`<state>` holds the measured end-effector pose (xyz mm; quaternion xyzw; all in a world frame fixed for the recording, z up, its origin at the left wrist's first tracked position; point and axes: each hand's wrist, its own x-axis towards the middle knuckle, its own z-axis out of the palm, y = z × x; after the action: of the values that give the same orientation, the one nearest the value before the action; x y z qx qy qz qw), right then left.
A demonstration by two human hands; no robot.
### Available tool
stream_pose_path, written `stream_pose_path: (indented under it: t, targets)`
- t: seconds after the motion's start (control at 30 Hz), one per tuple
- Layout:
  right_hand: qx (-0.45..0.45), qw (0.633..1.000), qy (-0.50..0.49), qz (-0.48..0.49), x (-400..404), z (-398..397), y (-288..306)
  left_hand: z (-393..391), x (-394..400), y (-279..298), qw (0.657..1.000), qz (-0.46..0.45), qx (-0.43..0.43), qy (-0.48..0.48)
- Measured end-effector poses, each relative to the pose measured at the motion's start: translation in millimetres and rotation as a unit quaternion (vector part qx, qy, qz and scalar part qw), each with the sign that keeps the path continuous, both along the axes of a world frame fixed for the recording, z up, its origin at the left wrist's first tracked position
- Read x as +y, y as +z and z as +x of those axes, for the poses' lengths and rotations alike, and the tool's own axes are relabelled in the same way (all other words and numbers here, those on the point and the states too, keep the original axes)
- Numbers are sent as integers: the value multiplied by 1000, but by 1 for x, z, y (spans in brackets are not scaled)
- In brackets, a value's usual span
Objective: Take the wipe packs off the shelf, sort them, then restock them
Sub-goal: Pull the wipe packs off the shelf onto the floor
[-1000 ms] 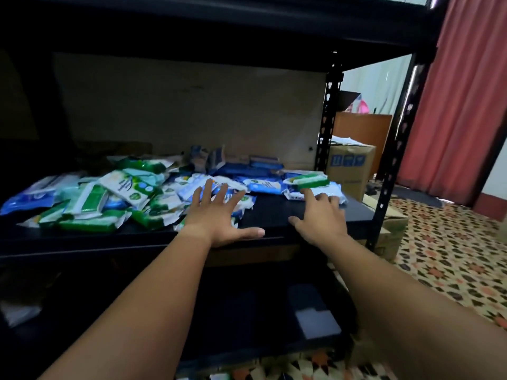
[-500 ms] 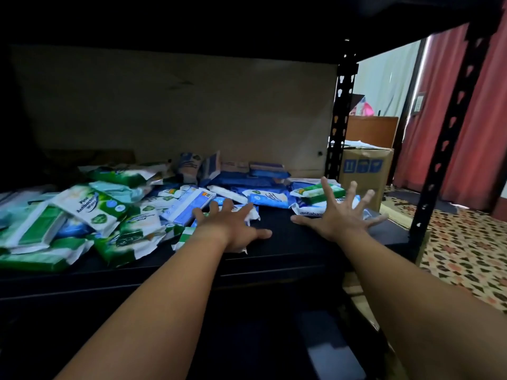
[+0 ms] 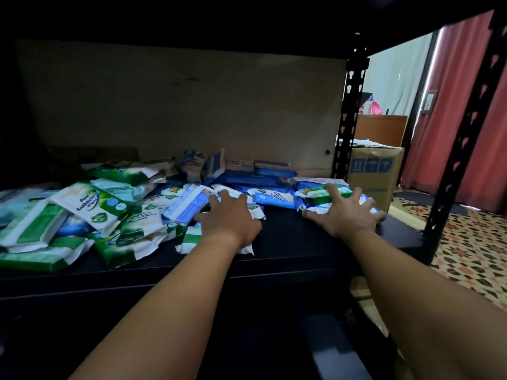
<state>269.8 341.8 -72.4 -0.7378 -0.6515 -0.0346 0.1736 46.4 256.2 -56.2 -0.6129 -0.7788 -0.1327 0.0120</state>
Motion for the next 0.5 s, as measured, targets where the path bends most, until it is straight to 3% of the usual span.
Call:
stream_pose_path:
  t: [0.13, 0.23, 0.37, 0.5]
  targets:
    - [2, 1000, -5, 9, -15, 2, -1, 7, -18, 2, 988, 144, 54, 15]
    - [-4, 1000, -3, 5, -31, 2, 0, 4, -30, 8, 990, 144, -3, -5]
    - [-5, 1000, 2, 5, -52, 3, -1, -16, -46, 15, 992, 79, -47, -85]
    - [-9, 1000, 12, 6, -66, 3, -3, -35, -58, 12, 979, -122, -1, -165]
